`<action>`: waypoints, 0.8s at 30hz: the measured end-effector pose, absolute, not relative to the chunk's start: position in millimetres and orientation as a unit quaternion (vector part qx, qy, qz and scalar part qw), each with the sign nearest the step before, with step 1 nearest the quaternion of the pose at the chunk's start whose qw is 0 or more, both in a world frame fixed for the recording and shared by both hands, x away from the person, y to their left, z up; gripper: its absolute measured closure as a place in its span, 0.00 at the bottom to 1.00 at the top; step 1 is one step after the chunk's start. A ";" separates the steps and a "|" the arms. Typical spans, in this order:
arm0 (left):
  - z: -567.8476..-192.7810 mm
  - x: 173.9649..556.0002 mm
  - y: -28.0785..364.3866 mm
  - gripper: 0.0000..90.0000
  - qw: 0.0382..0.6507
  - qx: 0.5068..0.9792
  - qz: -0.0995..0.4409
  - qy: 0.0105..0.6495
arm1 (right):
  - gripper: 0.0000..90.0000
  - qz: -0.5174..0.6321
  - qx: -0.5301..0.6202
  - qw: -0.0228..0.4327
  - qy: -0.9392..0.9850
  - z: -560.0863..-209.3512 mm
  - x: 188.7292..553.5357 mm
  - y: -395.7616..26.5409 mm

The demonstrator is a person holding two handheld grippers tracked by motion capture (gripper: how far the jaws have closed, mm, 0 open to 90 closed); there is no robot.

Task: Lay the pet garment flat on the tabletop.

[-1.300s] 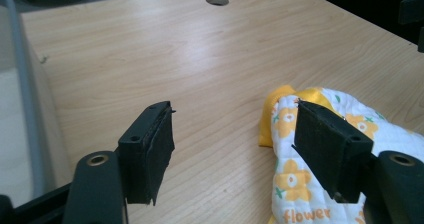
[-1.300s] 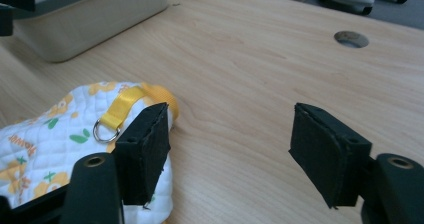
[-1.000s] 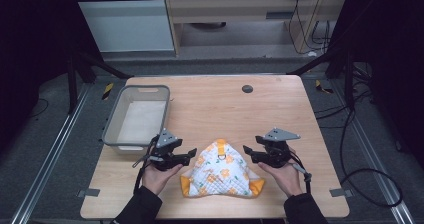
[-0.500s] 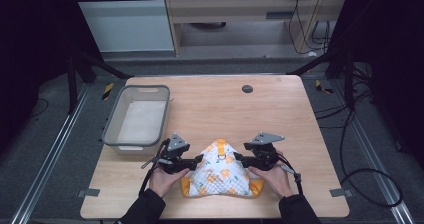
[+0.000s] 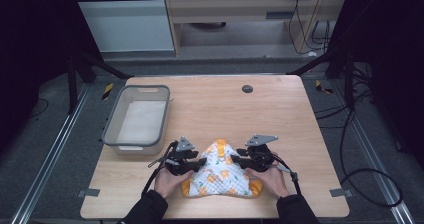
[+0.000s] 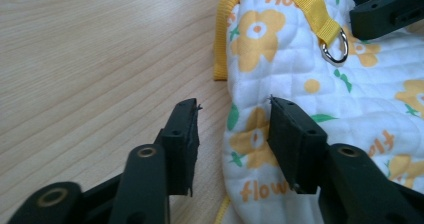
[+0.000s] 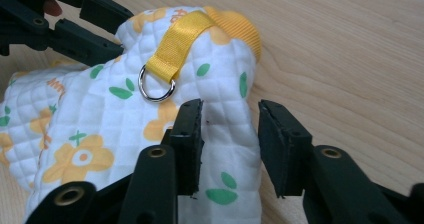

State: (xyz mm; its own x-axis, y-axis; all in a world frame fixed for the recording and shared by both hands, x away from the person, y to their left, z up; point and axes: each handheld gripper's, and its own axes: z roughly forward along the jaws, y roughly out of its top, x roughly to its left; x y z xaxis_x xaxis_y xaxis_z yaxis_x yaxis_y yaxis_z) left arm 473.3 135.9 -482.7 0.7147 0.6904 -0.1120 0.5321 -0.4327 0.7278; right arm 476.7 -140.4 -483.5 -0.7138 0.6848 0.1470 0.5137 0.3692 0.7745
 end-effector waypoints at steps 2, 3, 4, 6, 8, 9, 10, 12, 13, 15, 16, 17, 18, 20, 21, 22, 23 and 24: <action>-484.3 472.6 133.6 0.74 0.388 0.845 0.090 0.358 | 0.77 0.425 0.362 0.097 0.824 -484.3 476.4 -139.0; -484.3 472.6 133.6 0.77 0.388 0.845 0.090 0.358 | 0.77 0.425 0.362 0.097 0.824 -484.3 476.4 -139.0; -484.4 472.3 132.9 0.77 0.388 0.846 0.088 0.356 | 0.79 0.425 0.360 0.098 0.825 -484.0 476.0 -139.1; -484.0 471.6 132.5 0.82 0.386 0.847 0.088 0.353 | 0.85 0.424 0.357 0.100 0.826 -482.8 474.8 -139.3; -483.1 471.4 133.6 0.88 0.385 0.849 0.086 0.352 | 0.90 0.426 0.355 0.101 0.826 -481.6 474.2 -140.1; -482.3 471.1 134.5 0.92 0.387 0.848 0.087 0.351 | 0.92 0.426 0.356 0.102 0.826 -480.8 473.8 -140.4; -481.3 471.0 135.2 0.94 0.389 0.847 0.086 0.352 | 0.93 0.427 0.354 0.101 0.826 -480.1 473.5 -140.9; -479.2 470.3 136.6 0.96 0.394 0.845 0.085 0.351 | 0.96 0.429 0.355 0.101 0.825 -477.9 472.4 -141.7; -477.9 469.9 137.1 0.97 0.396 0.844 0.084 0.351 | 0.96 0.431 0.355 0.098 0.824 -476.6 471.6 -142.1; -475.3 469.0 138.4 0.98 0.401 0.842 0.084 0.351 | 0.97 0.434 0.354 0.098 0.823 -473.4 470.2 -143.5; -474.0 468.5 138.9 0.98 0.404 0.841 0.083 0.352 | 0.97 0.437 0.354 0.097 0.821 -472.1 469.5 -144.1; -472.6 467.9 139.4 0.98 0.407 0.839 0.084 0.352 | 0.97 0.439 0.353 0.097 0.821 -470.6 468.7 -145.0; -468.8 466.4 140.6 0.98 0.412 0.837 0.084 0.351 | 0.98 0.444 0.352 0.096 0.818 -467.5 466.7 -146.3; -466.5 465.4 141.3 0.98 0.415 0.836 0.085 0.349 | 0.98 0.446 0.351 0.098 0.818 -465.9 465.7 -147.0; -464.4 464.4 142.1 0.98 0.418 0.835 0.087 0.348 | 0.98 0.449 0.347 0.099 0.817 -464.3 464.8 -147.9; -462.1 463.1 142.7 0.98 0.421 0.834 0.088 0.346 | 0.98 0.454 0.345 0.101 0.815 -460.7 462.0 -149.1; -459.5 461.6 143.3 0.98 0.423 0.833 0.090 0.344 | 0.98 0.454 0.345 0.101 0.815 -460.7 462.0 -149.1; -456.7 459.8 143.8 0.98 0.427 0.833 0.093 0.341 | 0.98 0.457 0.345 0.101 0.814 -458.9 460.5 -149.9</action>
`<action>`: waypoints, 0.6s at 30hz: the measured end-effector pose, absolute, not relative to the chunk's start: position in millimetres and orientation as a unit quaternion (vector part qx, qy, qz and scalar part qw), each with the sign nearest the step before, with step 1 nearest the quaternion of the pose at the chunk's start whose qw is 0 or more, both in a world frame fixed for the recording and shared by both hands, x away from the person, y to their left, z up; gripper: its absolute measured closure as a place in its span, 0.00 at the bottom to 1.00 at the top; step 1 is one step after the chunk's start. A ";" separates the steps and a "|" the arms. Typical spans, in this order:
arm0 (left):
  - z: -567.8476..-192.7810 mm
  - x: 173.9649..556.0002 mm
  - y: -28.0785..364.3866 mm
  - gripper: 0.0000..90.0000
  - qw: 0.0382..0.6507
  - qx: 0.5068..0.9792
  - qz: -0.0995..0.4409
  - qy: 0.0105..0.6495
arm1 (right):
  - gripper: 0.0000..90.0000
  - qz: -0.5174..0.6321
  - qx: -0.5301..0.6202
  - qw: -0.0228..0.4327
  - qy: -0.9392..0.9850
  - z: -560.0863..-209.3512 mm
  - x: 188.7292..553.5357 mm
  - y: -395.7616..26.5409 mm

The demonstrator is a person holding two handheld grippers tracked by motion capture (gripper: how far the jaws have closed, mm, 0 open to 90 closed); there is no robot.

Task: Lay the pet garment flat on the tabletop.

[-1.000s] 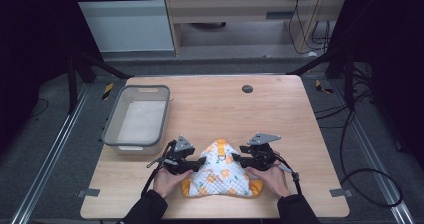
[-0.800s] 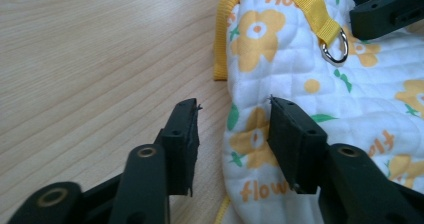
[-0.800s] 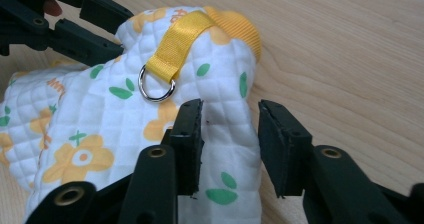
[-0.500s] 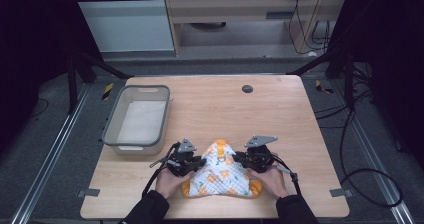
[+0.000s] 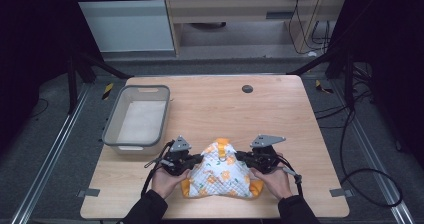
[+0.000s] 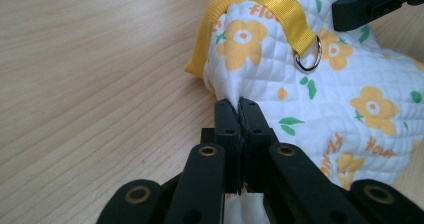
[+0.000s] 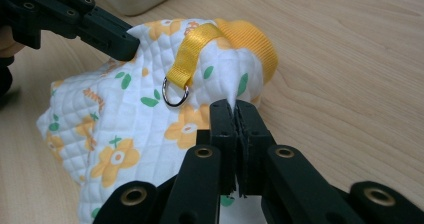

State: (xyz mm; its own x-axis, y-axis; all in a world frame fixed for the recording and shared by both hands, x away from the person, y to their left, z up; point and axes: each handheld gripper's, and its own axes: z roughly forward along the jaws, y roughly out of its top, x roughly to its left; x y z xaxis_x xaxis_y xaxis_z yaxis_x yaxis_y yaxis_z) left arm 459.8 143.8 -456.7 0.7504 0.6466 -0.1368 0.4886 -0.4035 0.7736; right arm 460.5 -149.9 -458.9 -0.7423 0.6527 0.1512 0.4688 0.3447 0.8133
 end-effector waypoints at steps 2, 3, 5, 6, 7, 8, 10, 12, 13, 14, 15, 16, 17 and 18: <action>-451.2 455.7 144.5 0.98 0.434 0.830 0.095 0.336 | 0.98 0.466 0.341 0.102 0.810 -453.7 455.7 -152.4; -448.4 453.6 144.9 0.98 0.438 0.829 0.099 0.333 | 0.98 0.466 0.341 0.102 0.810 -453.7 455.7 -152.4; -443.2 449.6 145.7 0.98 0.447 0.825 0.104 0.331 | 0.98 0.471 0.338 0.103 0.808 -450.1 452.5 -153.7; -440.8 447.7 146.2 0.98 0.452 0.822 0.107 0.329 | 0.98 0.474 0.336 0.105 0.807 -448.1 451.1 -154.5; -438.6 445.7 146.2 0.98 0.455 0.821 0.111 0.327 | 0.98 0.477 0.335 0.106 0.806 -446.2 449.7 -155.2; -436.5 443.7 146.0 0.98 0.458 0.820 0.116 0.324 | 0.98 0.480 0.334 0.107 0.804 -444.0 448.3 -155.8; -432.0 440.4 145.3 0.98 0.463 0.817 0.121 0.322 | 0.98 0.485 0.331 0.110 0.802 -439.4 445.4 -156.6; -428.4 438.6 144.7 0.98 0.463 0.818 0.128 0.316 | 0.98 0.489 0.325 0.114 0.802 -434.5 442.6 -156.8; -426.4 437.8 144.2 0.98 0.464 0.818 0.131 0.313 | 0.98 0.489 0.322 0.117 0.802 -431.7 441.3 -156.6; -423.9 437.3 144.4 0.98 0.464 0.819 0.133 0.311 | 0.98 0.491 0.319 0.120 0.801 -428.9 440.5 -156.6; -420.8 436.7 144.6 0.98 0.467 0.817 0.135 0.310 | 0.98 0.493 0.319 0.122 0.800 -425.9 439.6 -156.8; -413.3 435.1 145.3 0.98 0.473 0.814 0.141 0.306 | 0.98 0.496 0.315 0.128 0.799 -419.9 438.0 -156.6; -413.3 435.1 145.3 0.98 0.473 0.814 0.141 0.306 | 0.98 0.496 0.315 0.128 0.799 -419.9 438.0 -156.6; -404.8 434.2 145.8 0.98 0.479 0.811 0.147 0.302 | 0.98 0.504 0.313 0.133 0.794 -413.6 437.4 -156.8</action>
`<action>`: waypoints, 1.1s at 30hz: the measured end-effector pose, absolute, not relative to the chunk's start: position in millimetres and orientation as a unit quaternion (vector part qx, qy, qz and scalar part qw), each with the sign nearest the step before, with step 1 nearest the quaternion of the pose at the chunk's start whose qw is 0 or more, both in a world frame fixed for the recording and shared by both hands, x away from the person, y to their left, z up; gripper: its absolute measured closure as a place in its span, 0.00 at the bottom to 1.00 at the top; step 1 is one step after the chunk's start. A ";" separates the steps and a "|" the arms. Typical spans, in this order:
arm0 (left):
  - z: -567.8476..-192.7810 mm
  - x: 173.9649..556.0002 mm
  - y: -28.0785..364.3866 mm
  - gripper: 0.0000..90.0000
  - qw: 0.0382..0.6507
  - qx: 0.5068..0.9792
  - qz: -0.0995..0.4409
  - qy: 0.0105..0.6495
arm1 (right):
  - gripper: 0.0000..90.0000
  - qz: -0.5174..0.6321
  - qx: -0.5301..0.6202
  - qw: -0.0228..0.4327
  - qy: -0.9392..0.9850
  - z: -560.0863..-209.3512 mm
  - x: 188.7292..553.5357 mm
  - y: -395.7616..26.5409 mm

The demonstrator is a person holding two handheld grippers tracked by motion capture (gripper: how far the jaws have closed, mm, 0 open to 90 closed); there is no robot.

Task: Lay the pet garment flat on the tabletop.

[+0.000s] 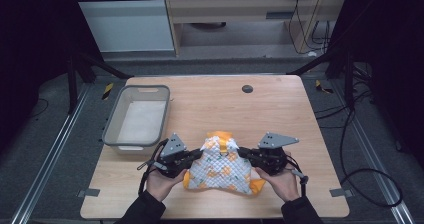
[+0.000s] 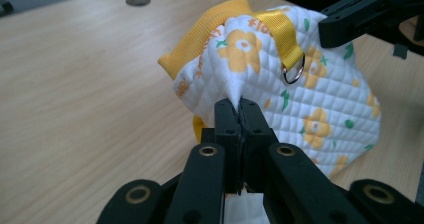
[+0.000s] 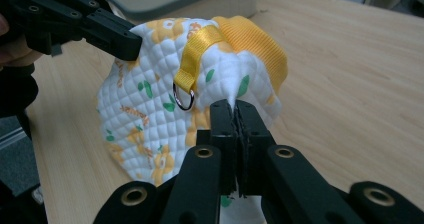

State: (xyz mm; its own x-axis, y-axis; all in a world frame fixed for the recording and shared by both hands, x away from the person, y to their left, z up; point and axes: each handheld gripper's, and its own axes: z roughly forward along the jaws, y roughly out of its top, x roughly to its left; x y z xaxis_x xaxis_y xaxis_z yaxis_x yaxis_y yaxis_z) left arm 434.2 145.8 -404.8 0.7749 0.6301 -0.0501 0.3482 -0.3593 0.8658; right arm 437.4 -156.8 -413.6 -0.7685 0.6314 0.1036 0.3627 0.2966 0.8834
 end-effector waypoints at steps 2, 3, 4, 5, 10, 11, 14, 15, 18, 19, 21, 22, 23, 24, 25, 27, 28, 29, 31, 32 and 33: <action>-400.6 434.8 145.7 0.98 0.482 0.809 0.152 0.299 | 0.98 0.505 0.311 0.137 0.793 -410.2 437.6 -156.7; -396.7 436.1 145.1 0.98 0.485 0.807 0.154 0.300 | 0.98 0.508 0.311 0.143 0.790 -407.0 438.5 -156.5; -393.1 438.2 144.3 0.98 0.487 0.805 0.159 0.298 | 0.98 0.511 0.311 0.146 0.788 -403.9 440.2 -156.0; -389.9 441.0 143.0 0.98 0.490 0.803 0.164 0.298 | 0.98 0.512 0.313 0.158 0.784 -398.3 446.0 -154.7; -381.4 472.9 133.6 0.97 0.494 0.783 0.199 0.321 | 0.97 0.511 0.341 0.198 0.764 -392.3 474.8 -150.1; -381.4 472.9 133.6 0.97 0.494 0.783 0.199 0.321 | 0.97 0.511 0.341 0.198 0.764 -392.3 474.8 -150.1; -387.3 496.6 131.7 0.94 0.501 0.762 0.209 0.353 | 0.95 0.505 0.364 0.229 0.748 -396.5 495.4 -144.5; -390.5 504.3 131.6 0.90 0.500 0.754 0.215 0.367 | 0.95 0.499 0.373 0.238 0.745 -399.6 502.7 -142.4; -399.6 521.7 135.4 0.66 0.494 0.734 0.218 0.412 | 0.87 0.462 0.410 0.263 0.741 -416.9 526.7 -138.8; -401.2 523.8 138.5 0.66 0.495 0.731 0.212 0.419 | 0.87 0.462 0.410 0.263 0.741 -416.9 526.7 -138.8; -402.1 522.1 145.8 0.61 0.496 0.728 0.214 0.422 | 0.85 0.454 0.411 0.268 0.744 -420.1 528.2 -140.9; -402.0 518.8 150.3 0.59 0.495 0.729 0.217 0.419 | 0.84 0.455 0.407 0.269 0.745 -420.0 526.3 -142.8; -401.9 516.5 153.2 0.57 0.495 0.730 0.218 0.418 | 0.82 0.455 0.399 0.273 0.748 -419.0 523.1 -145.9; -401.7 513.1 156.9 0.55 0.494 0.731 0.220 0.417 | 0.81 0.454 0.396 0.274 0.750 -418.3 520.9 -148.2; -401.4 509.2 160.5 0.53 0.492 0.734 0.219 0.415 | 0.80 0.454 0.392 0.274 0.752 -417.0 517.7 -151.8; -401.0 500.3 167.0 0.49 0.488 0.739 0.225 0.406 | 0.76 0.457 0.382 0.273 0.755 -411.8 506.2 -163.3; -401.2 495.7 170.3 0.48 0.486 0.742 0.229 0.401 | 0.73 0.458 0.379 0.273 0.757 -410.1 501.3 -167.3; -401.5 491.3 173.5 0.48 0.483 0.746 0.230 0.398 | 0.73 0.458 0.379 0.273 0.757 -410.1 501.3 -167.3; -402.7 482.6 180.0 0.45 0.478 0.751 0.229 0.393 | 0.70 0.461 0.372 0.270 0.759 -408.2 492.0 -175.7; -404.2 478.7 183.0 0.44 0.477 0.753 0.228 0.392 | 0.67 0.460 0.367 0.267 0.763 -408.3 482.7 -183.4; -406.1 475.2 185.3 0.44 0.474 0.755 0.226 0.393 | 0.67 0.460 0.367 0.267 0.763 -408.3 482.7 -183.4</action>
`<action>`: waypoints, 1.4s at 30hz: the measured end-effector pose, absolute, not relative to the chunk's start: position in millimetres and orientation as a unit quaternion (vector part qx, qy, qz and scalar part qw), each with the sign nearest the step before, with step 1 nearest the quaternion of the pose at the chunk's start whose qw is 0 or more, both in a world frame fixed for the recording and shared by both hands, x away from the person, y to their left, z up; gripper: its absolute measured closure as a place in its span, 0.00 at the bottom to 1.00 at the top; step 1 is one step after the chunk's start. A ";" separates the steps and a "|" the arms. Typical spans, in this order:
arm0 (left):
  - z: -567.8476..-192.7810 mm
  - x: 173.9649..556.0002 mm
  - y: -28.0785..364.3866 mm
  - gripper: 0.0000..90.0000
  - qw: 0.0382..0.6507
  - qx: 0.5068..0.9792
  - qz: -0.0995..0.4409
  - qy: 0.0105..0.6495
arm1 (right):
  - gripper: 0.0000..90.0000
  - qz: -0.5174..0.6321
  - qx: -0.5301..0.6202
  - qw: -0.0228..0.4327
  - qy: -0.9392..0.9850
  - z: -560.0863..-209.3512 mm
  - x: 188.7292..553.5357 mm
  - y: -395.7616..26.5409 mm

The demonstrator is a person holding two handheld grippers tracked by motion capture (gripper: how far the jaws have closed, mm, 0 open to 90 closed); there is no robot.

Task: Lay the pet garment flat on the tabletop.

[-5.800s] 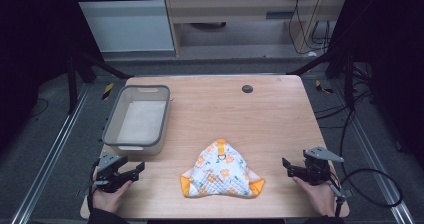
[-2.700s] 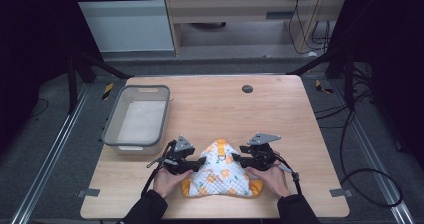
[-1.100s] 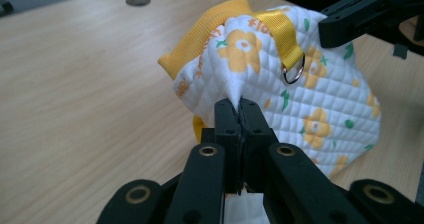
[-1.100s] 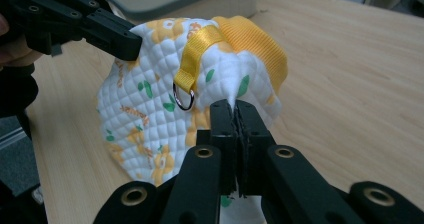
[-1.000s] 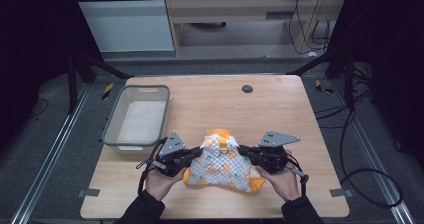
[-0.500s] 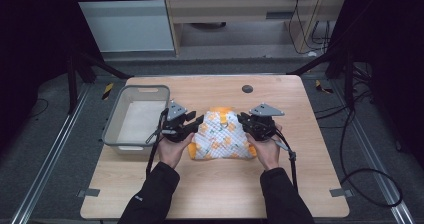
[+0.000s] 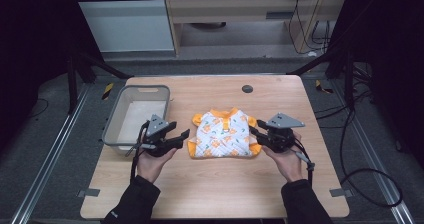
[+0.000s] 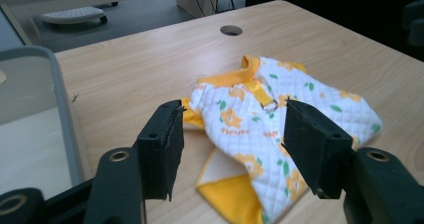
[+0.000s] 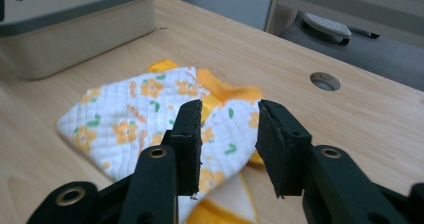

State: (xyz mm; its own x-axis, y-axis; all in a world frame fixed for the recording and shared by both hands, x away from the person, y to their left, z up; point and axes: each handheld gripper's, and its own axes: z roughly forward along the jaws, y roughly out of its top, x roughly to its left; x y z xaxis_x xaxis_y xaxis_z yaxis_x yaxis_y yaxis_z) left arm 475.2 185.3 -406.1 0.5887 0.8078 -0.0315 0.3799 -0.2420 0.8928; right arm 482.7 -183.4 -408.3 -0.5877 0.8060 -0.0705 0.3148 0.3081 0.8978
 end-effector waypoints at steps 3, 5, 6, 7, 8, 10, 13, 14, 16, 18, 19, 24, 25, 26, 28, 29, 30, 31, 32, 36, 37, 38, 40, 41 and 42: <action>-416.9 464.0 190.7 0.43 0.456 0.769 0.219 0.391 | 0.64 0.459 0.364 0.259 0.768 -413.4 466.1 -196.3; -419.7 461.8 191.0 0.43 0.455 0.770 0.219 0.390 | 0.63 0.459 0.364 0.255 0.769 -415.5 462.7 -198.8; -422.7 459.9 191.0 0.43 0.454 0.771 0.218 0.389 | 0.62 0.459 0.362 0.252 0.771 -418.1 460.0 -200.8; -425.8 458.3 191.0 0.43 0.450 0.775 0.217 0.387 | 0.61 0.458 0.363 0.249 0.773 -420.8 457.2 -202.3; -429.3 457.2 190.1 0.42 0.448 0.777 0.216 0.387 | 0.60 0.456 0.361 0.246 0.775 -423.6 455.0 -203.5; -435.8 456.1 188.4 0.42 0.440 0.781 0.217 0.385 | 0.58 0.454 0.360 0.242 0.779 -429.2 450.9 -205.2; -444.4 457.9 183.9 0.42 0.426 0.791 0.214 0.384 | 0.57 0.454 0.363 0.232 0.780 -439.5 448.4 -206.4; -447.5 458.2 182.3 0.42 0.424 0.793 0.212 0.383 | 0.57 0.450 0.364 0.228 0.783 -443.5 448.5 -205.9; -453.5 458.8 179.3 0.41 0.417 0.798 0.206 0.383 | 0.57 0.442 0.366 0.225 0.788 -451.1 448.5 -203.4; -457.3 460.2 175.0 0.41 0.400 0.808 0.206 0.380 | 0.56 0.431 0.363 0.221 0.796 -457.7 450.7 -200.4; -458.9 460.5 173.1 0.41 0.394 0.813 0.207 0.377 | 0.56 0.427 0.364 0.220 0.798 -460.5 452.0 -199.2; -472.2 462.9 165.7 0.41 0.379 0.825 0.200 0.369 | 0.56 0.406 0.367 0.210 0.810 -475.4 457.2 -193.9; -475.0 464.2 164.4 0.41 0.375 0.827 0.198 0.369 | 0.56 0.404 0.370 0.208 0.810 -477.5 458.2 -193.0; -477.3 465.7 163.3 0.42 0.370 0.831 0.196 0.367 | 0.56 0.405 0.372 0.204 0.810 -479.7 459.6 -192.0; -480.2 468.3 162.2 0.42 0.368 0.832 0.191 0.369 | 0.57 0.401 0.372 0.196 0.814 -483.5 462.1 -188.7; -481.7 470.2 161.8 0.44 0.371 0.831 0.186 0.371 | 0.57 0.397 0.369 0.192 0.818 -487.7 464.4 -185.5; -481.7 470.2 161.8 0.45 0.371 0.831 0.186 0.371 | 0.57 0.397 0.369 0.192 0.818 -487.7 464.4 -185.5; -482.4 470.8 161.4 0.45 0.371 0.831 0.185 0.371 | 0.58 0.397 0.369 0.186 0.819 -489.9 465.6 -184.1; -483.2 471.4 161.0 0.46 0.369 0.832 0.186 0.370 | 0.58 0.395 0.368 0.183 0.821 -491.8 466.8 -182.9; -487.7 473.8 157.7 0.52 0.367 0.836 0.177 0.369 | 0.61 0.388 0.368 0.185 0.825 -495.9 471.6 -178.6; -489.3 474.8 155.8 0.52 0.365 0.838 0.171 0.367 | 0.62 0.389 0.368 0.183 0.824 -496.2 472.6 -177.9; -490.3 475.4 154.6 0.54 0.365 0.840 0.167 0.366 | 0.62 0.388 0.368 0.182 0.825 -496.4 473.4 -177.3; -492.3 476.4 150.8 0.59 0.361 0.844 0.160 0.363 | 0.64 0.387 0.365 0.182 0.827 -497.2 473.5 -176.5; -493.0 476.6 148.9 0.59 0.357 0.847 0.159 0.359 | 0.66 0.385 0.366 0.180 0.828 -497.4 473.1 -175.8; -493.8 476.6 146.9 0.61 0.354 0.849 0.160 0.358 | 0.67 0.382 0.363 0.183 0.830 -497.6 473.4 -175.5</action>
